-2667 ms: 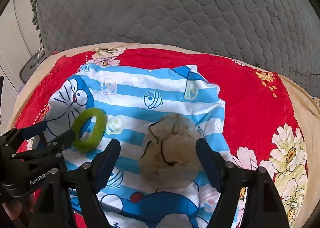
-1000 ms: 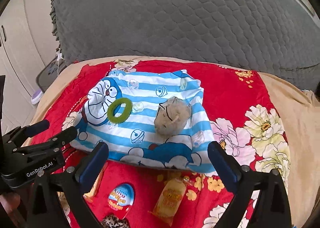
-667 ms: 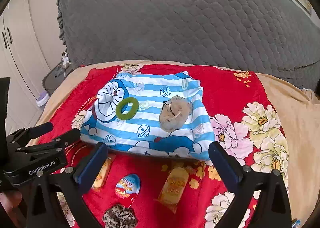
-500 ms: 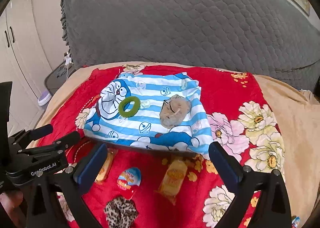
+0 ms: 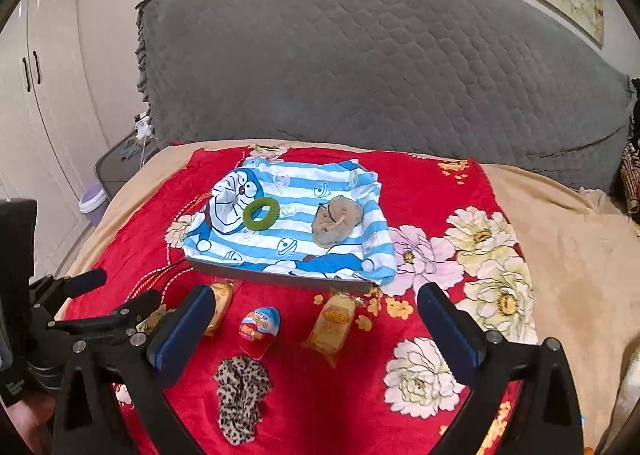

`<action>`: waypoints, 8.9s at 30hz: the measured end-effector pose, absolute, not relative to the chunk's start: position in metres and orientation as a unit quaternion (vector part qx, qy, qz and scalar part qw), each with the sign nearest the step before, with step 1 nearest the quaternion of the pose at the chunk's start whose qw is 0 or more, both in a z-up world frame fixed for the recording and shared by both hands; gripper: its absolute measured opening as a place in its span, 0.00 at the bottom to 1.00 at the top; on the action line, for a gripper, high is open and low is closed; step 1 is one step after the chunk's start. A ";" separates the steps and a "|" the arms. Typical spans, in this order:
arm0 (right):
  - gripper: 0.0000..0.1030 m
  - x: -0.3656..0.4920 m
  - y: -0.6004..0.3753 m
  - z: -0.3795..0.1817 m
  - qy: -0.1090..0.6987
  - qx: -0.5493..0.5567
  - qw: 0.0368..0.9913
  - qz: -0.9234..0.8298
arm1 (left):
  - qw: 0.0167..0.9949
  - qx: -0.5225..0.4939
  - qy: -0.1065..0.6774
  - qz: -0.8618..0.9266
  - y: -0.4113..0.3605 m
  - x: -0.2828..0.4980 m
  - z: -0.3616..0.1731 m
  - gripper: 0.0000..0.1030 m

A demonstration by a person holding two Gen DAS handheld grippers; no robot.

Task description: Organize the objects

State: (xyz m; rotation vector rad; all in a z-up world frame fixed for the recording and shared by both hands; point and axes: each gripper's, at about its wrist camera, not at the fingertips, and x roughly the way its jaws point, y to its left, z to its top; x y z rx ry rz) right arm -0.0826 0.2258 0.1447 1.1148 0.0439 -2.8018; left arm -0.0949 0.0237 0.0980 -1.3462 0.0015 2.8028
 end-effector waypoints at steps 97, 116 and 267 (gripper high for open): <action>0.99 -0.084 0.236 0.057 0.053 0.414 0.037 -0.908 | 0.079 -0.470 0.028 0.879 0.090 -0.040 -0.003 0.80; 0.99 -0.119 0.227 0.025 0.067 0.434 0.036 -0.898 | 0.080 -0.482 0.019 0.872 0.093 -0.057 -0.026 0.80; 0.40 -0.040 0.216 0.083 0.006 0.394 0.119 -0.912 | 0.077 -0.416 -0.046 0.905 0.054 -0.026 0.082 0.10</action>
